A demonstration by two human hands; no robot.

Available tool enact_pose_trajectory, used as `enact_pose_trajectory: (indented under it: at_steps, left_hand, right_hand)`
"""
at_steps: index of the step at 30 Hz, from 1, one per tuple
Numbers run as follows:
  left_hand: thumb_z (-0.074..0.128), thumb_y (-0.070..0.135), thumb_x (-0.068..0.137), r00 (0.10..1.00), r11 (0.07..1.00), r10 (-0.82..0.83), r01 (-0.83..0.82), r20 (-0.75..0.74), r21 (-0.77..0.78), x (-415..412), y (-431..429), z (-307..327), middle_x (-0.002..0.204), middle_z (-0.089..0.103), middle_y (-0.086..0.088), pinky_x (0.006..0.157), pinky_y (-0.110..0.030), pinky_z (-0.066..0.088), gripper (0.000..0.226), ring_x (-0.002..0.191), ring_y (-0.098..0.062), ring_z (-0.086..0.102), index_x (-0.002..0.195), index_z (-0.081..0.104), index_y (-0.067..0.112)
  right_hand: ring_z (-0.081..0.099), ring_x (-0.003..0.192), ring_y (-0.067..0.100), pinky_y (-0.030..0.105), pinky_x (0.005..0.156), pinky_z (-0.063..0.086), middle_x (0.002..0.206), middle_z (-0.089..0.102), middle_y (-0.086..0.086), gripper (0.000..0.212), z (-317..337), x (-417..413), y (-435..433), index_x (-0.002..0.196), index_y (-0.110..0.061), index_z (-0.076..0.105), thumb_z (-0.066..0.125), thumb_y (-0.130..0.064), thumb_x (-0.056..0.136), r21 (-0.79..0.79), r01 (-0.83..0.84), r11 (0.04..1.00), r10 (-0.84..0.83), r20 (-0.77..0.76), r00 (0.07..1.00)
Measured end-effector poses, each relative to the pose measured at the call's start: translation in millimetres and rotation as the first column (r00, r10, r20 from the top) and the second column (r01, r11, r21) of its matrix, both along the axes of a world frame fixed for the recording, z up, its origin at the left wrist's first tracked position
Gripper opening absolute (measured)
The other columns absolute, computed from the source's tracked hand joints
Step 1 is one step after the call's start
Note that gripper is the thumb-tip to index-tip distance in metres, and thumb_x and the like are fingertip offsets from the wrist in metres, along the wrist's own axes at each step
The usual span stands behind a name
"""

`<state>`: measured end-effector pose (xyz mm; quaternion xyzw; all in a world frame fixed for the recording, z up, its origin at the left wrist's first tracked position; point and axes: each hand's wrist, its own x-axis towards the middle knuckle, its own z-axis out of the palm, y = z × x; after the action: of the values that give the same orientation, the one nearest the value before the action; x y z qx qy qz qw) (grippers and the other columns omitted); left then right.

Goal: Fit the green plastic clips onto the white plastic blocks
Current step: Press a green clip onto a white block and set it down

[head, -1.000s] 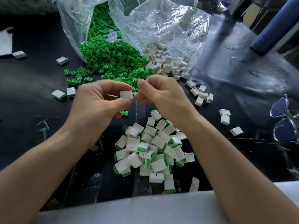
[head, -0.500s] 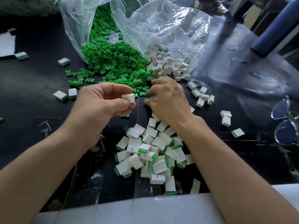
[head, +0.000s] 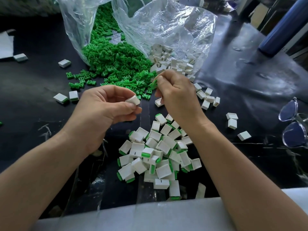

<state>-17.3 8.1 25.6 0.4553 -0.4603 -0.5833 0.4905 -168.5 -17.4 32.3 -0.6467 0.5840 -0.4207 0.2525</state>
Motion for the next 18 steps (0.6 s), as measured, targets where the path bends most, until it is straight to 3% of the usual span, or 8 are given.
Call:
enact_pose_trajectory:
  at_steps: [5, 7, 11, 16, 18]
  left_hand:
    - [0.065, 0.010, 0.057, 1.000, 1.000, -0.009, 0.009, 0.000, 0.001, -1, 0, 0, 0.069, 0.072, -0.004, 0.052, -0.020, 0.054, 0.022, 0.062, -0.015, 0.070, 0.078, 0.061, 0.008]
    - [0.066, 0.011, 0.057, 1.000, 1.000, -0.001, 0.001, 0.003, -0.011, 0, 0, 0, 0.069, 0.072, -0.004, 0.052, -0.020, 0.054, 0.022, 0.062, -0.015, 0.070, 0.078, 0.061, 0.009]
    - [0.067, 0.013, 0.055, 1.000, 1.000, 0.003, -0.004, -0.010, -0.023, 0, 1, 0, 0.068, 0.071, -0.004, 0.055, -0.021, 0.054, 0.024, 0.063, -0.015, 0.070, 0.078, 0.061, 0.009]
    - [0.068, 0.014, 0.053, 1.000, 1.000, 0.000, 0.000, -0.001, -0.022, -1, 1, -1, 0.066, 0.071, -0.006, 0.055, -0.021, 0.054, 0.028, 0.063, -0.016, 0.070, 0.080, 0.061, 0.007]
    - [0.068, 0.014, 0.054, 1.000, 1.000, 0.002, -0.002, 0.002, -0.020, 0, 1, 0, 0.067, 0.071, -0.006, 0.055, -0.020, 0.054, 0.027, 0.063, -0.015, 0.070, 0.080, 0.061, 0.007]
  right_hand:
    - [0.050, 0.060, 0.011, 0.039, 0.067, 0.048, 0.062, 0.054, -0.007, 0.025, 0, 6, 10, 0.070, -0.020, 0.052, 0.050, -0.016, 0.094, 0.040, -0.156, 0.987, 0.154, 0.043, 0.987]
    - [0.052, 0.057, 0.001, 0.034, 0.064, 0.049, 0.062, 0.055, -0.010, 0.026, -1, 8, 11, 0.069, -0.026, 0.051, 0.052, -0.015, 0.093, 0.049, -0.176, 0.983, 0.174, 0.053, 0.983]
    - [0.052, 0.049, -0.008, 0.018, 0.056, 0.042, 0.061, 0.053, -0.012, 0.023, 0, 9, 13, 0.071, -0.022, 0.053, 0.053, -0.014, 0.092, 0.040, -0.200, 0.979, 0.197, 0.075, 0.978]
    - [0.053, 0.065, 0.012, 0.042, 0.072, 0.050, 0.066, 0.056, -0.006, 0.017, 0, 10, 14, 0.084, -0.007, 0.062, 0.051, -0.016, 0.093, 0.059, -0.198, 0.978, 0.198, 0.006, 0.980]
    - [0.053, 0.067, 0.014, 0.044, 0.073, 0.049, 0.067, 0.056, -0.005, 0.017, 0, 10, 14, 0.085, -0.006, 0.062, 0.051, -0.015, 0.093, 0.044, -0.190, 0.981, 0.190, 0.002, 0.982]
